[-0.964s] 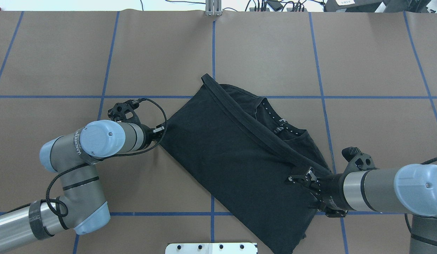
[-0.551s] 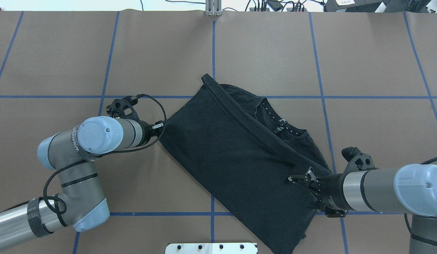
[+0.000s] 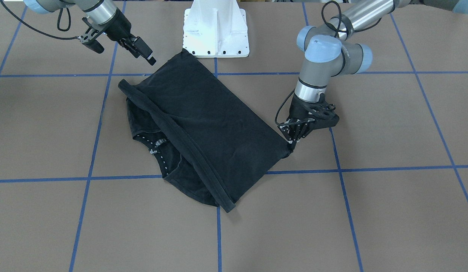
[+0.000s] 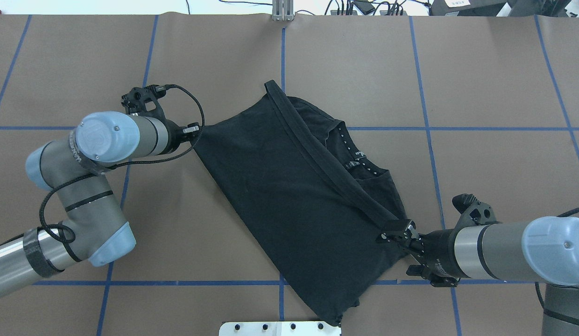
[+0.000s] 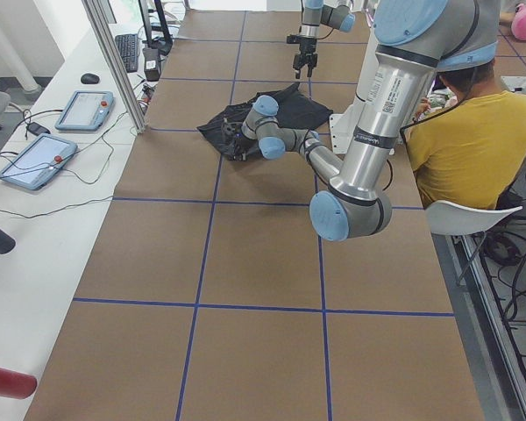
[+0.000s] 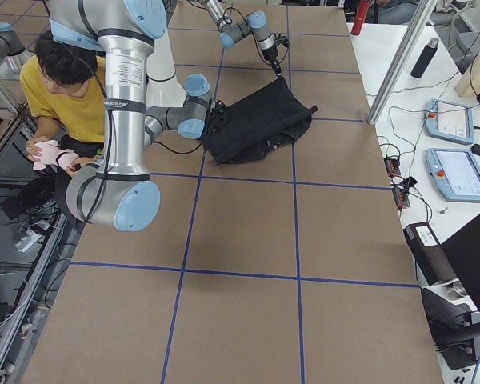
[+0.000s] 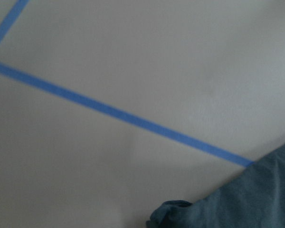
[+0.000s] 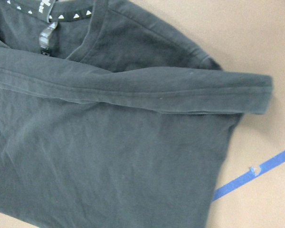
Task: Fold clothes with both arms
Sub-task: 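Pull the shirt edge away with the left gripper while the right gripper releases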
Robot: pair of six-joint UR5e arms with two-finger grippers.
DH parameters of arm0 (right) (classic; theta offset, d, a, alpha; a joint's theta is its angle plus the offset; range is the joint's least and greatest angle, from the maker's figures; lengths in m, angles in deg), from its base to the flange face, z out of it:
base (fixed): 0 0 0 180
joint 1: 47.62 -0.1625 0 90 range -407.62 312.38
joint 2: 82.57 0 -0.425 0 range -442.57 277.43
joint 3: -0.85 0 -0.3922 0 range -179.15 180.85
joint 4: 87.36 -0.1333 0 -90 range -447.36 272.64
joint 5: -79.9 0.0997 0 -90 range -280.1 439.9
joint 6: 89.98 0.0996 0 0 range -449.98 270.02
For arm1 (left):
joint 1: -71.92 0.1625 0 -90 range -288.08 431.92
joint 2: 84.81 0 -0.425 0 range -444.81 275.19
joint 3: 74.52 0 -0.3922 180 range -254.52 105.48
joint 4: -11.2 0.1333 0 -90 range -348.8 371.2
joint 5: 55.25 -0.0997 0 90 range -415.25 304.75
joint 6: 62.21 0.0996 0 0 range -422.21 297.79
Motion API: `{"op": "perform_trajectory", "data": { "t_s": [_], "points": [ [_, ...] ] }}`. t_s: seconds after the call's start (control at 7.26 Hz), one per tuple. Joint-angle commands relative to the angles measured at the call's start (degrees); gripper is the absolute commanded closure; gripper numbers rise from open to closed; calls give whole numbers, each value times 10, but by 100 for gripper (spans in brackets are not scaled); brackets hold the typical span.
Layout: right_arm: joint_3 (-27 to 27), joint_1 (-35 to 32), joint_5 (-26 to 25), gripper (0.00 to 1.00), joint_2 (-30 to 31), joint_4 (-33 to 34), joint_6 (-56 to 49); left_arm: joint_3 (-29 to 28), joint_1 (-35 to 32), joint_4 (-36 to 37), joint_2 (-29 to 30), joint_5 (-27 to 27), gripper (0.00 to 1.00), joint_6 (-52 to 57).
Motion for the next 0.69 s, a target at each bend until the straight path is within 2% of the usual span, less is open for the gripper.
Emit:
{"op": "perform_trajectory", "data": {
  "t_s": [0.0, 0.14, 0.28, 0.41, 0.55],
  "points": [
    [0, -8, 0, 0, 0, 0, 0, -143, -70, -74, 92, 5, 100, 69],
    [0, -13, 0, 0, -1, 0, 0, -271, -90, -144, 166, 15, 100, 77],
    [0, -18, 0, 0, -3, 0, 0, -373, -101, -205, 218, 29, 100, 106],
    [3, -20, -1, 0, -6, 0, 0, -433, -112, -228, 249, 30, 100, 139],
    [4, -20, -4, 0, -8, 1, 0, -443, -116, -231, 255, 31, 100, 157]
  ]
}}
